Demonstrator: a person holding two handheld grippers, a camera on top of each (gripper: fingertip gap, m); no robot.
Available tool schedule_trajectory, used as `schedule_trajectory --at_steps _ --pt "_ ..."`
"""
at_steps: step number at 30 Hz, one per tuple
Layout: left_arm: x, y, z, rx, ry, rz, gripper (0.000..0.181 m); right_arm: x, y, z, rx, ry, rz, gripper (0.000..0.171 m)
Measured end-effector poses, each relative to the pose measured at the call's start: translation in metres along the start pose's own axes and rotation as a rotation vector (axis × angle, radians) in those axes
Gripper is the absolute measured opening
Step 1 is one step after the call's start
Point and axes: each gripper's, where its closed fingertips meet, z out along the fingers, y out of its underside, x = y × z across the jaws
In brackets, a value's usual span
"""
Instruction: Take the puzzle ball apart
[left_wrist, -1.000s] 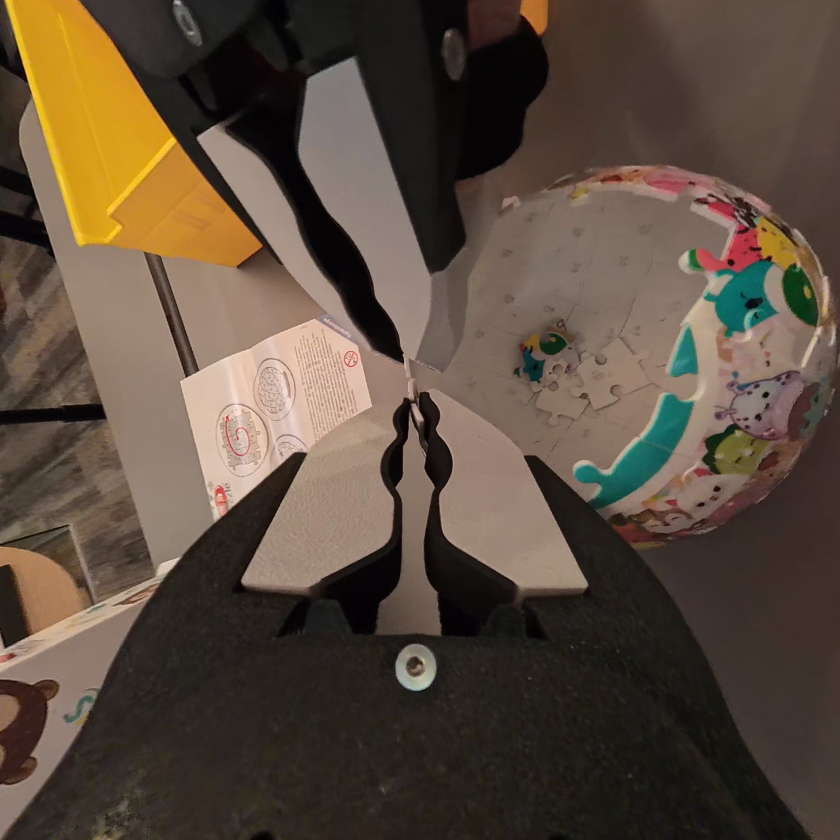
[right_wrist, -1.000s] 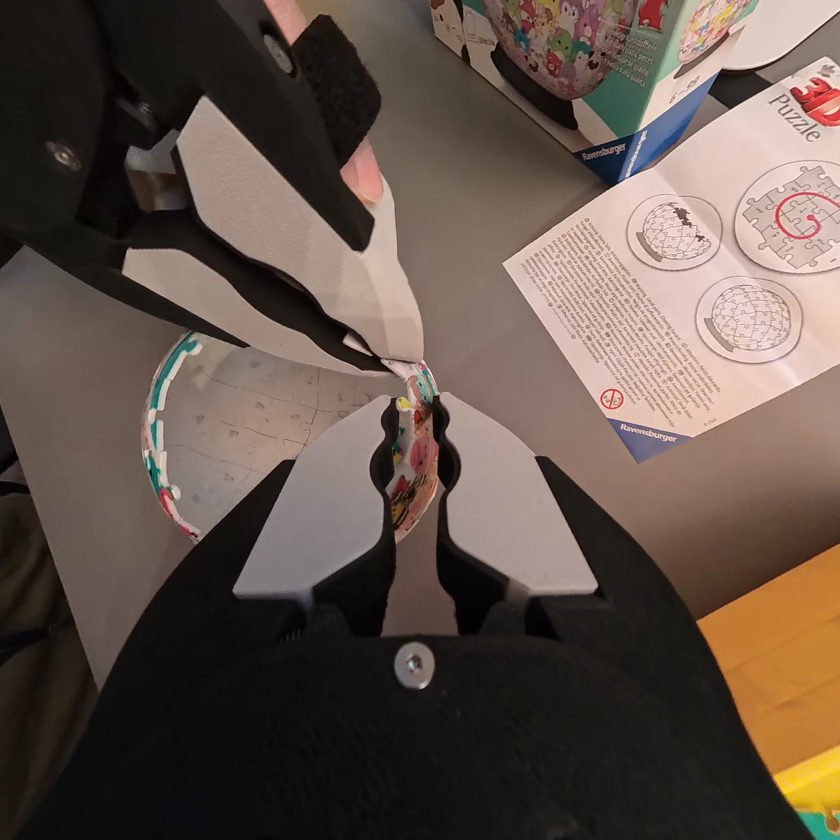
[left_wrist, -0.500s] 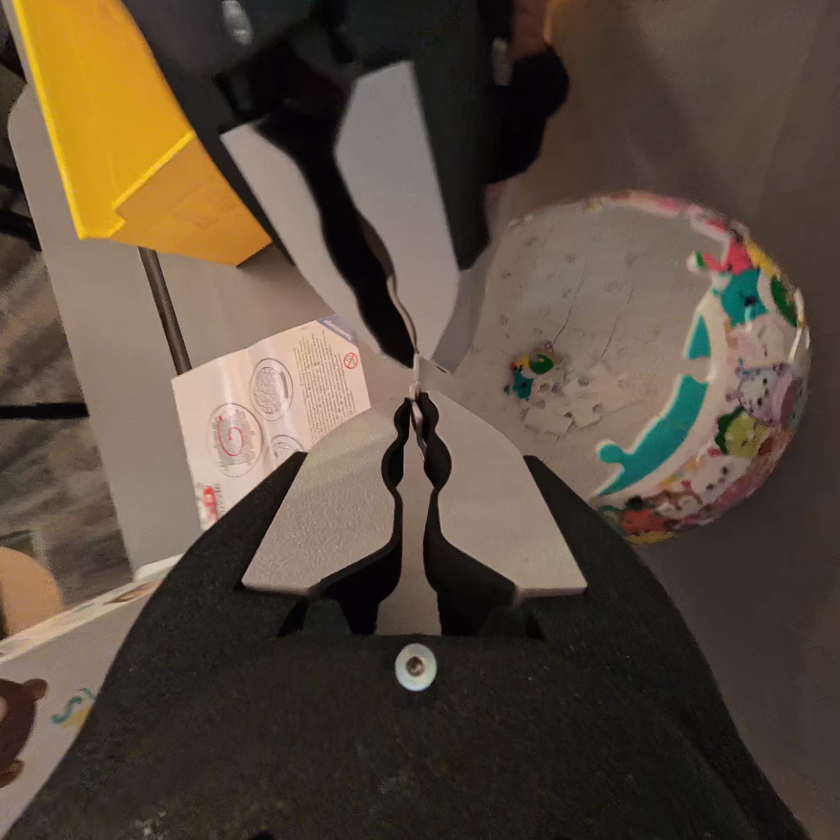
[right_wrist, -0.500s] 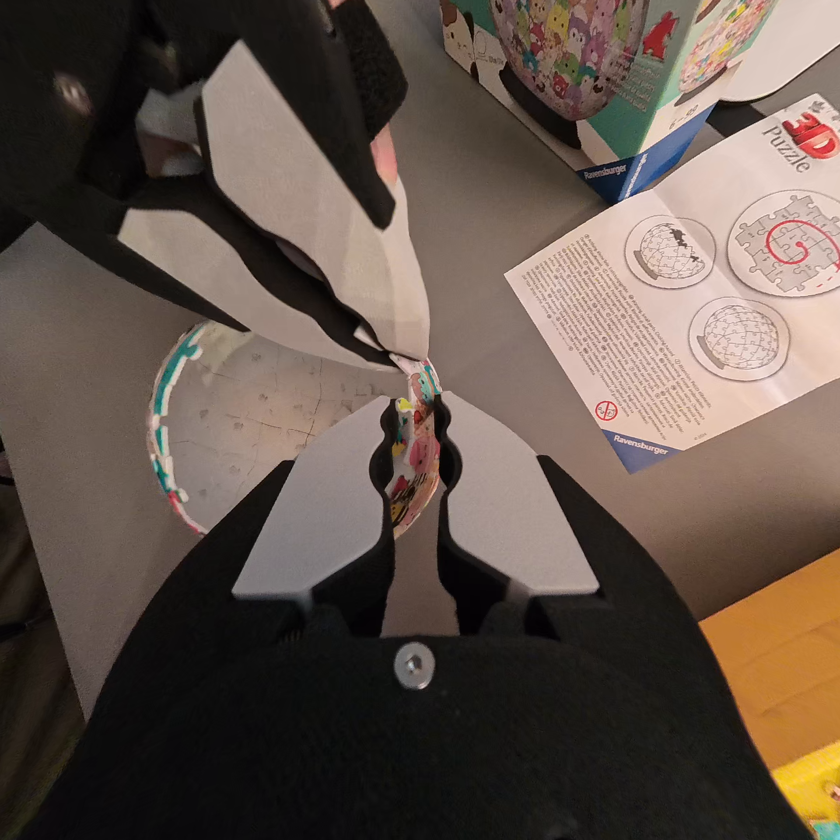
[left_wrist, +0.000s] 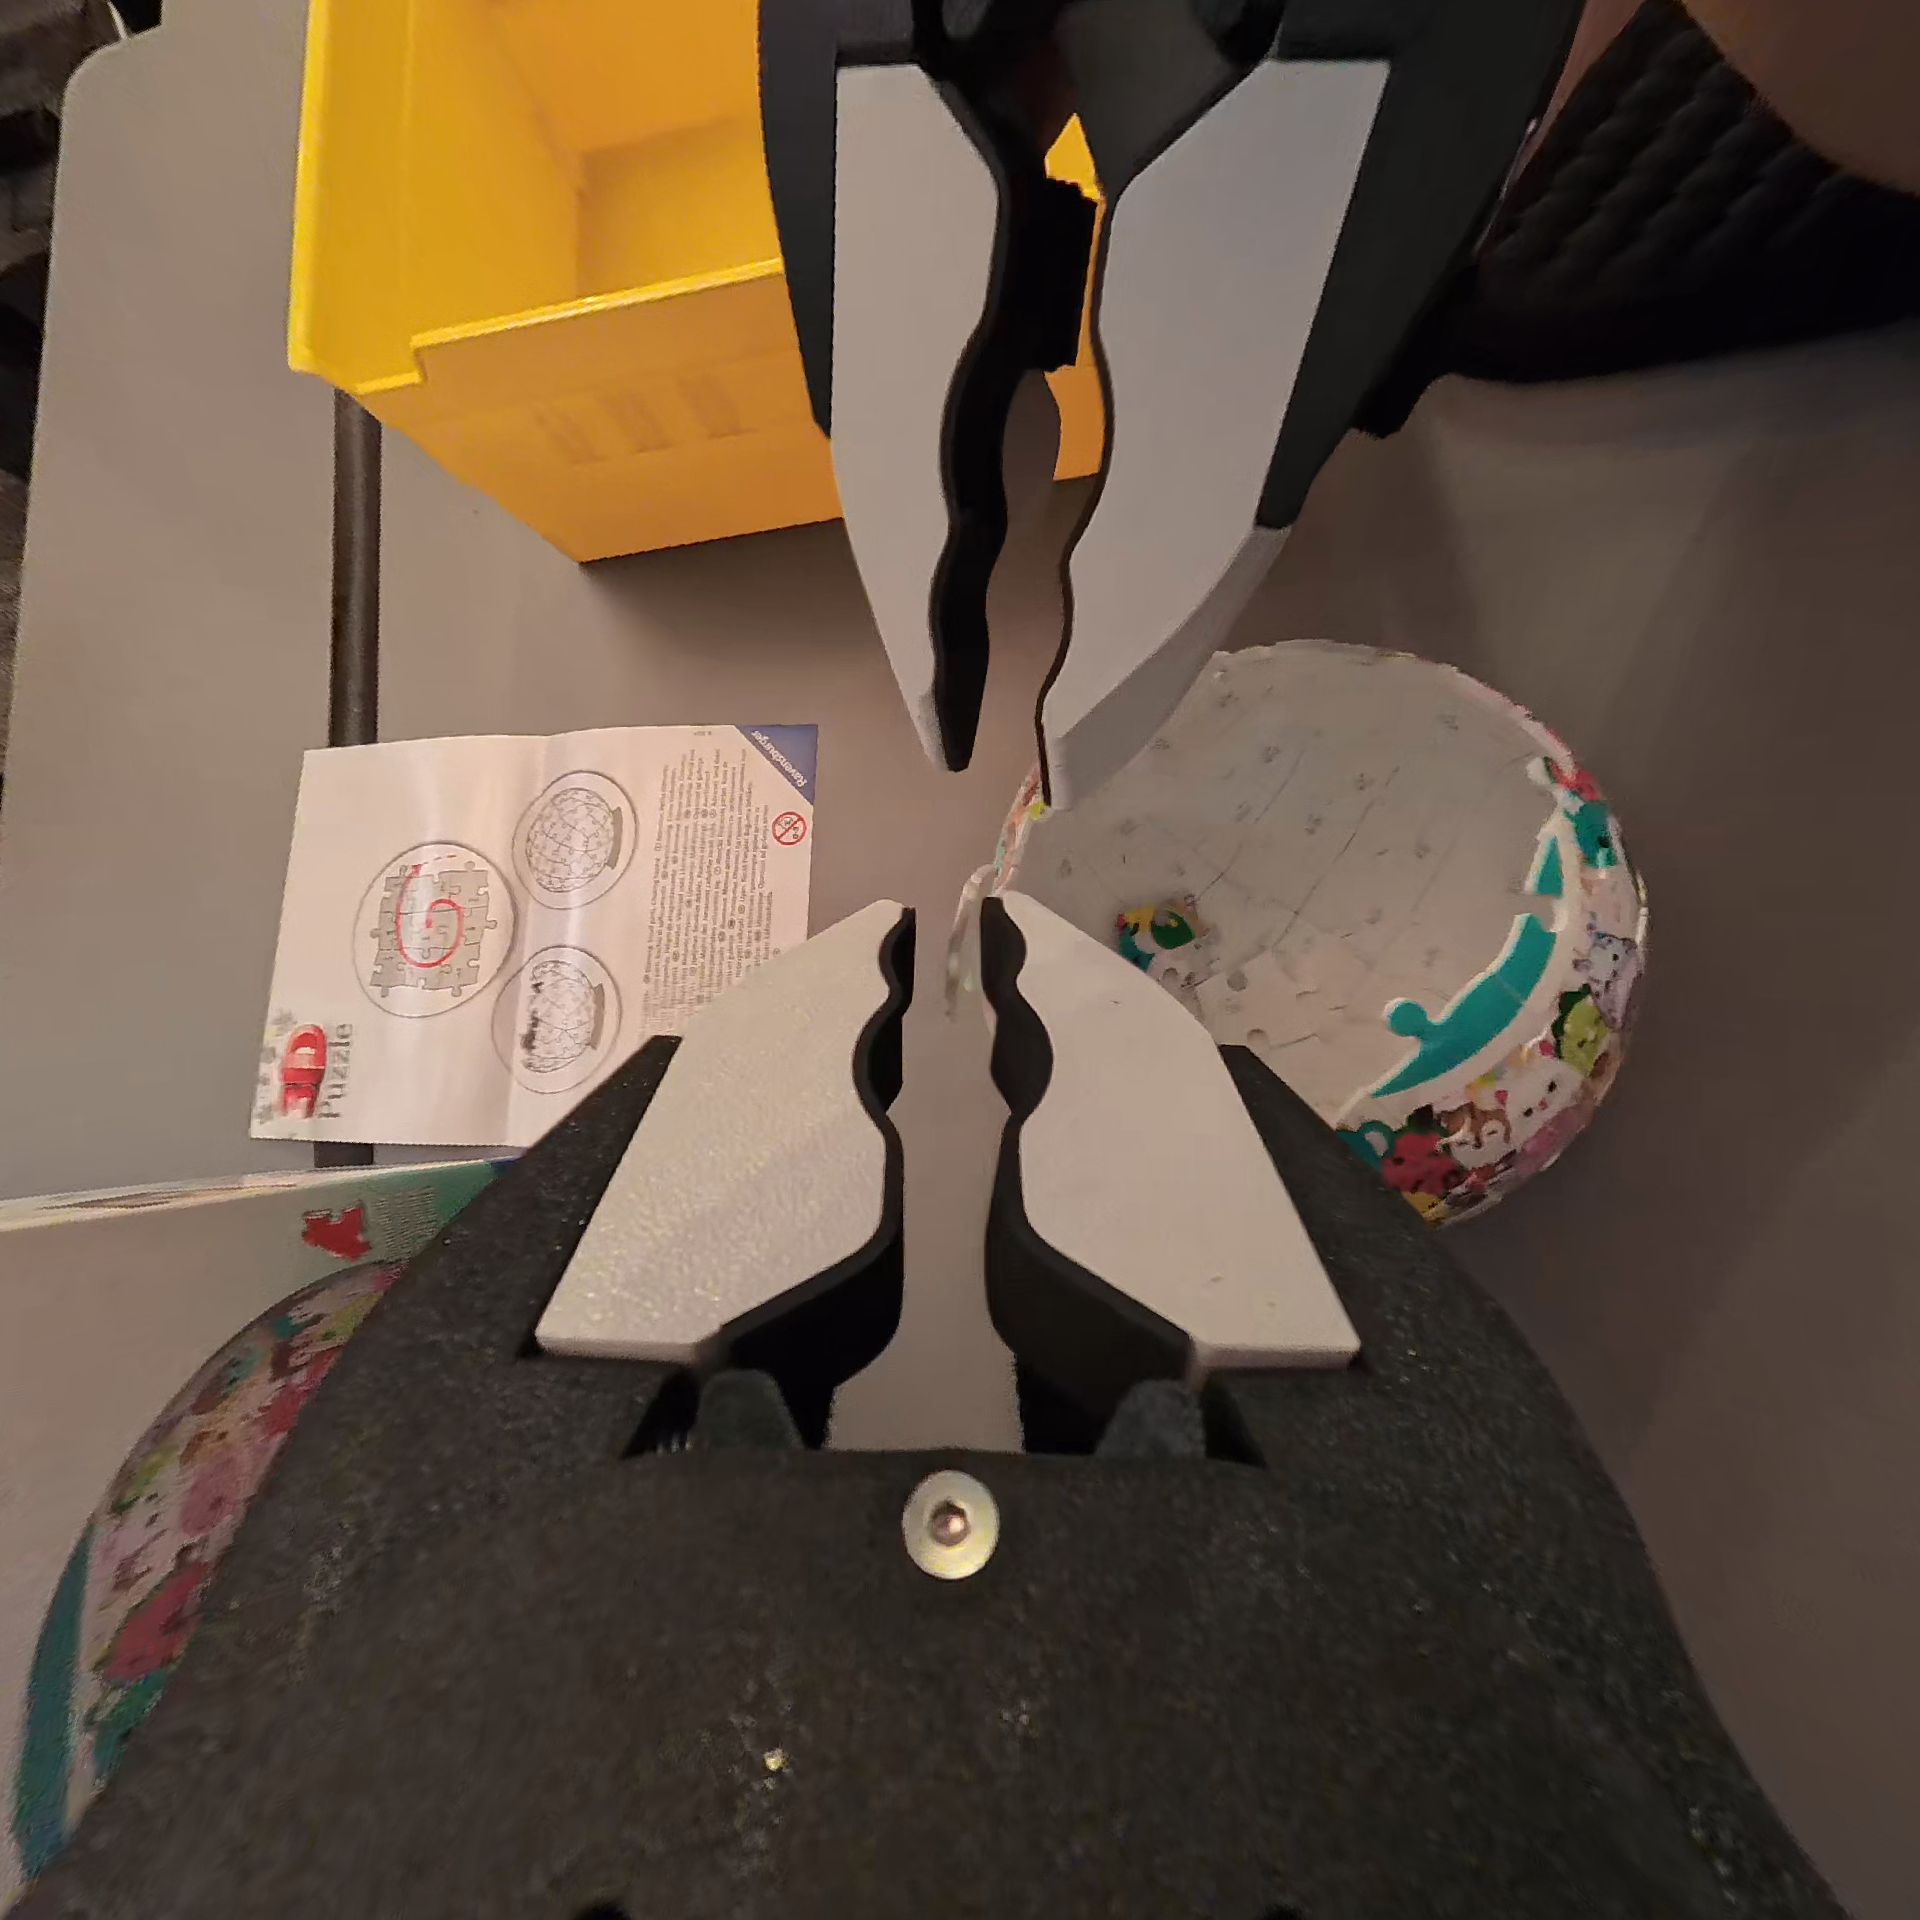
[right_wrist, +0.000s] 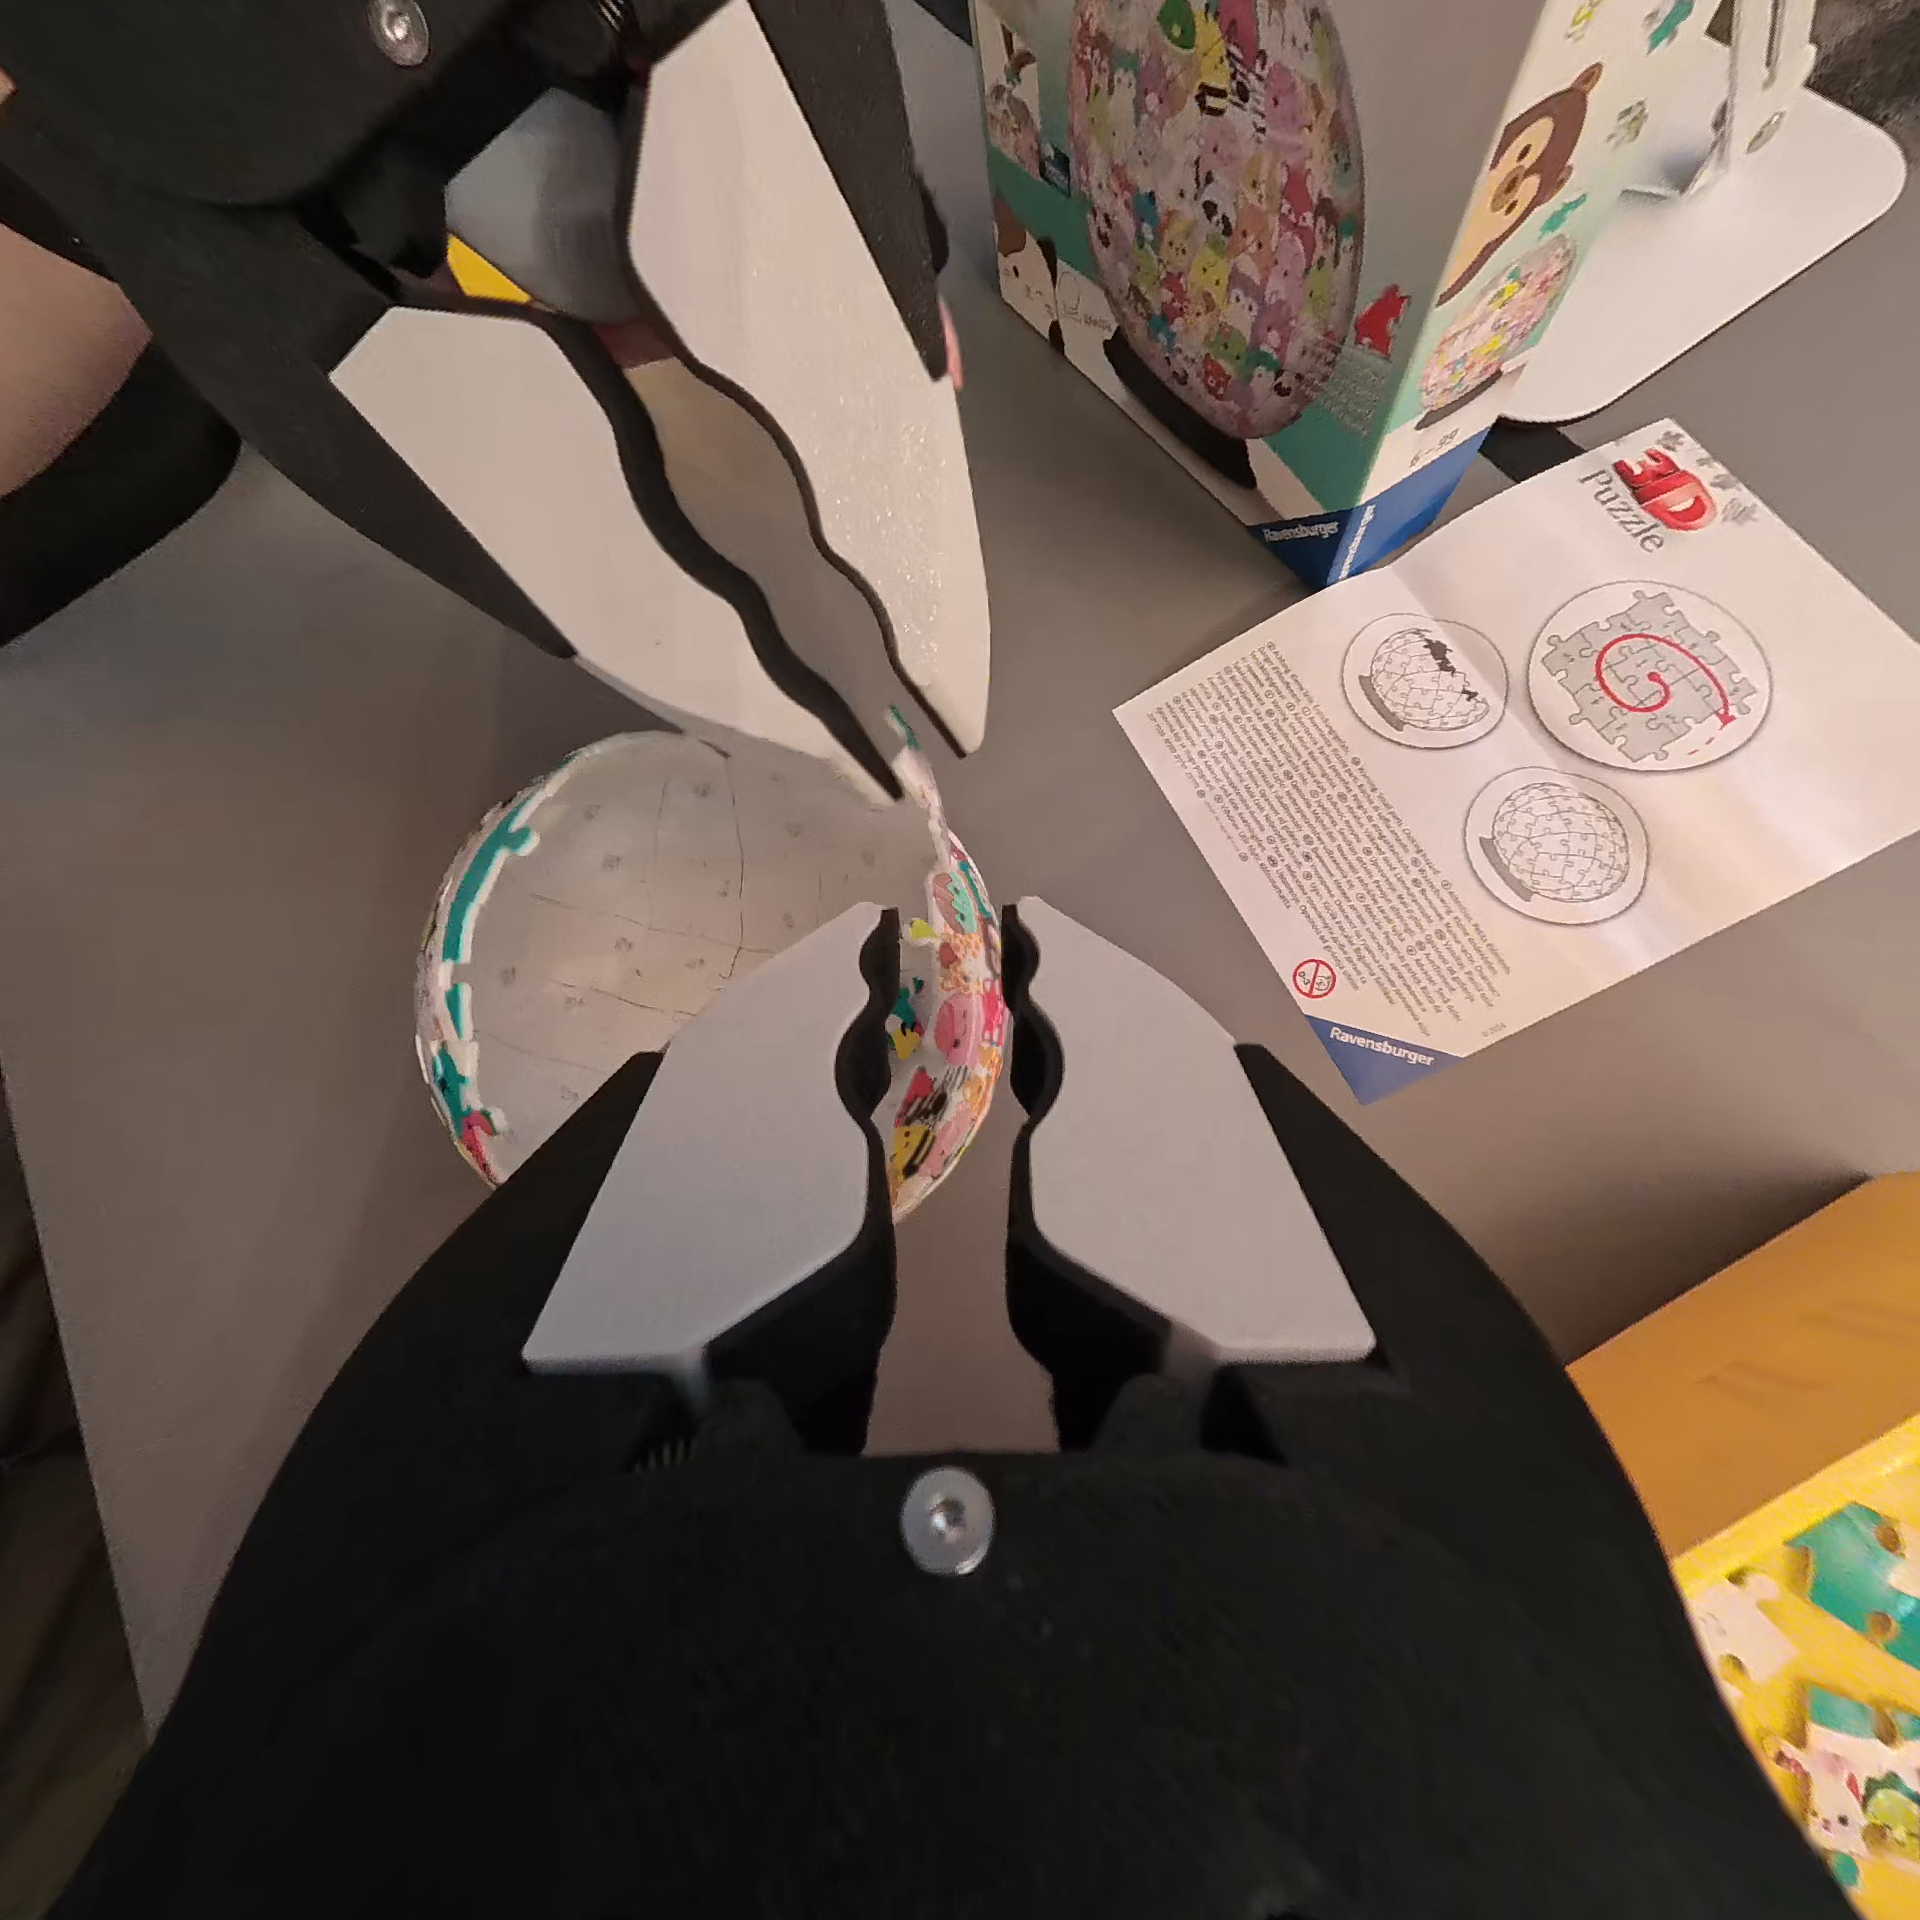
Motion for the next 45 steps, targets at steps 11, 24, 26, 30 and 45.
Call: schedule_trajectory --at_steps 11,24,26,30,45 --pt "0.003 0.004 0.006 -0.086 0.103 0.16 0.002 -0.005 0.007 0.005 -0.032 -0.057 0.025 0.014" --pt "-0.002 0.003 -0.001 -0.063 0.494 -0.189 0.002 -0.003 0.014 0.01 -0.048 -0.081 0.051 0.015" --pt "0.001 0.007 -0.004 -0.075 0.513 -0.183 0.002 -0.005 0.015 0.011 -0.051 -0.098 0.055 0.015" --pt "0.006 0.013 -0.008 -0.069 0.491 -0.157 0.002 -0.008 0.017 0.014 -0.073 -0.08 -0.008 0.015" --pt "0.017 0.021 -0.016 -0.093 0.613 -0.405 0.002 -0.027 0.006 0.023 -0.032 -0.072 -0.318 0.01"
